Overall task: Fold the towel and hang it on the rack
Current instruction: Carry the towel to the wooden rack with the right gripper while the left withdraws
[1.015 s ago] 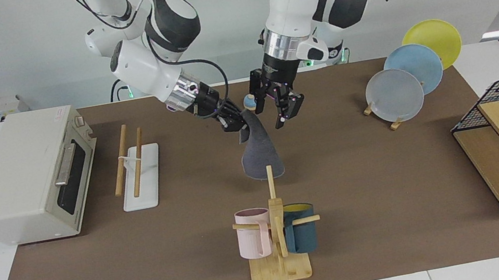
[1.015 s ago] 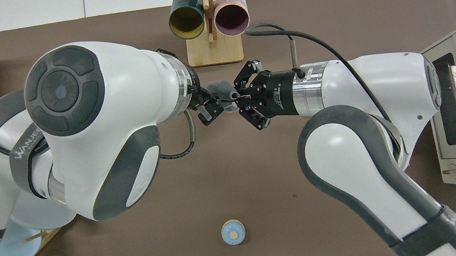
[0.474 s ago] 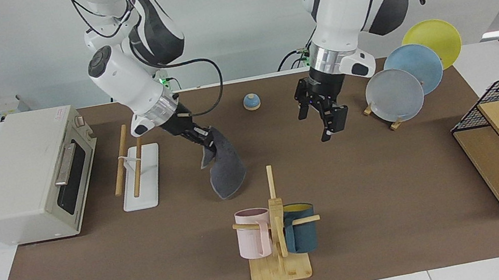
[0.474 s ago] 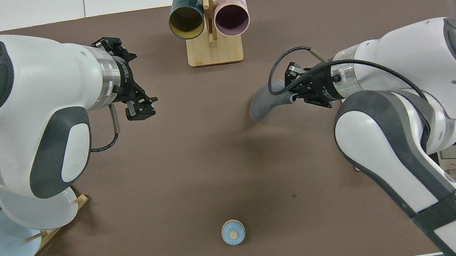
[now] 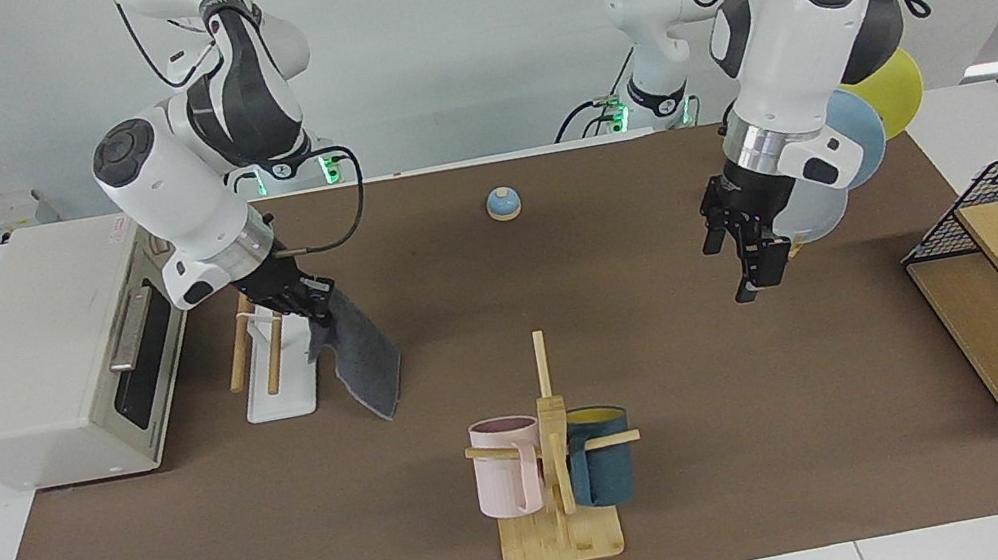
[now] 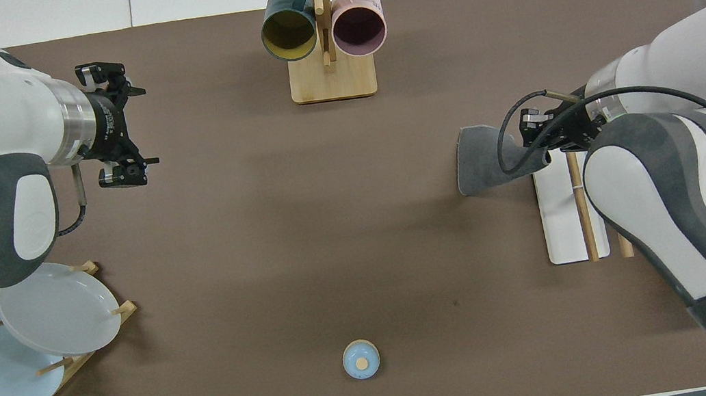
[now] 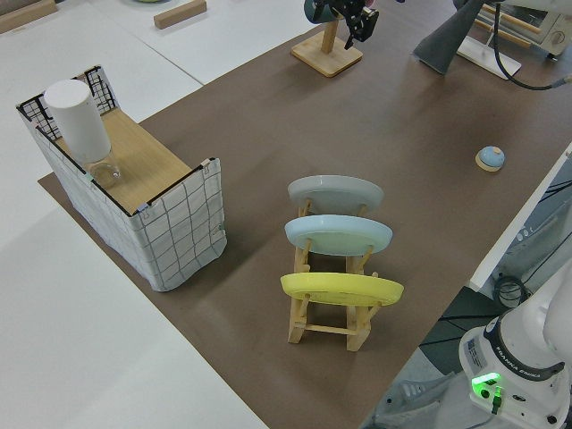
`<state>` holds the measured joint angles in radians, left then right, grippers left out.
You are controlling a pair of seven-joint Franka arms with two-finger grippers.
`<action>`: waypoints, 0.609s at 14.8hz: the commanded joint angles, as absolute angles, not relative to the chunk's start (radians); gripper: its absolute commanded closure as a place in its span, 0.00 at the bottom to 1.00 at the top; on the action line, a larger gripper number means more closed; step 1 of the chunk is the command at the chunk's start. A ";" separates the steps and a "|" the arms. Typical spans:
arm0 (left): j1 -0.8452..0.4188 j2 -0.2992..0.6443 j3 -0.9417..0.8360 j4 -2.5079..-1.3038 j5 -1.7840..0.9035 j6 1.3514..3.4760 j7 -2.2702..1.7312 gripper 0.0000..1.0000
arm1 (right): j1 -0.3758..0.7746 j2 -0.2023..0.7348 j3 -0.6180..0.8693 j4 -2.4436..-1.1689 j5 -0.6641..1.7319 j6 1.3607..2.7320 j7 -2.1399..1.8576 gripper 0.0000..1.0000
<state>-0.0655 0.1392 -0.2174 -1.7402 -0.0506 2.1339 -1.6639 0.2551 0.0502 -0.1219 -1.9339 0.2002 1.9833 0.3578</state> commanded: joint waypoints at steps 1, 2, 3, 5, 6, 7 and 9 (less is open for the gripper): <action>-0.020 0.104 -0.224 -1.789 -0.060 2.149 -1.450 0.00 | 0.242 0.015 -0.115 -1.939 0.092 1.927 0.299 1.00; -0.015 0.106 -0.224 -1.789 -0.060 2.148 -1.386 0.00 | 0.218 0.014 -0.115 -1.947 0.045 1.921 0.261 1.00; -0.008 0.104 -0.224 -1.786 -0.060 2.135 -1.311 0.00 | 0.184 0.011 -0.115 -1.950 0.020 1.914 0.232 1.00; 0.009 0.104 -0.221 -1.781 -0.058 2.089 -1.154 0.00 | 0.112 0.005 -0.115 -1.960 0.014 1.893 0.119 1.00; 0.015 0.104 -0.221 -1.773 -0.058 2.070 -1.087 0.00 | 0.089 0.005 -0.115 -1.959 0.014 1.890 0.068 1.00; 0.015 0.107 -0.219 -1.755 -0.054 2.047 -1.030 0.00 | 0.078 0.003 -0.117 -1.957 0.011 1.879 0.037 1.00; 0.032 0.107 -0.212 -1.737 -0.046 2.020 -0.871 0.00 | 0.057 -0.001 -0.115 -1.954 -0.011 1.864 0.008 1.00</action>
